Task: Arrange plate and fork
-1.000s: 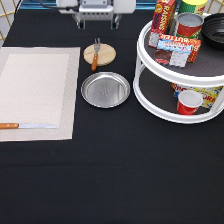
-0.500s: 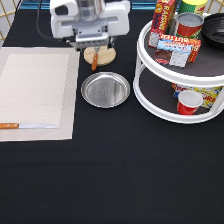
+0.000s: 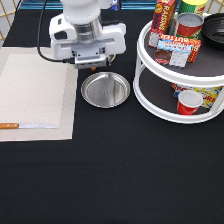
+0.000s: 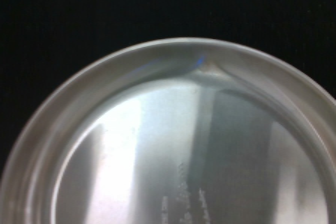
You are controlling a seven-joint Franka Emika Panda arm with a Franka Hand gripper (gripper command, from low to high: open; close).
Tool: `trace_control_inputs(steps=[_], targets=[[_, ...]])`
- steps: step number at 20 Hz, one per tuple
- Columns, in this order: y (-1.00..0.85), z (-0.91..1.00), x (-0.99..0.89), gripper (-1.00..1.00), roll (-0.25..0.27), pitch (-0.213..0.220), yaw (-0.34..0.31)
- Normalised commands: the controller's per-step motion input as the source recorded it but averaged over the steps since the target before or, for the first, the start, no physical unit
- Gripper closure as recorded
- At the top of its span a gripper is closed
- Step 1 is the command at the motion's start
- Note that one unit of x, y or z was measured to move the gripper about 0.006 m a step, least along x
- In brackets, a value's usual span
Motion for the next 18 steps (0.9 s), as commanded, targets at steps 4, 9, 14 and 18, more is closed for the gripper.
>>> trace_control_inputs(steps=[4, 9, 14, 18], targets=[[0.17, -0.21, 0.30, -1.00, 0.000, 0.001, 0.000], [0.20, -0.19, 0.22, -1.00, 0.000, 0.001, 0.012], [0.01, -0.28, 0.19, -1.00, 0.023, 0.003, 0.001], [0.00, -0.31, 0.17, -1.00, 0.029, 0.009, 0.000]])
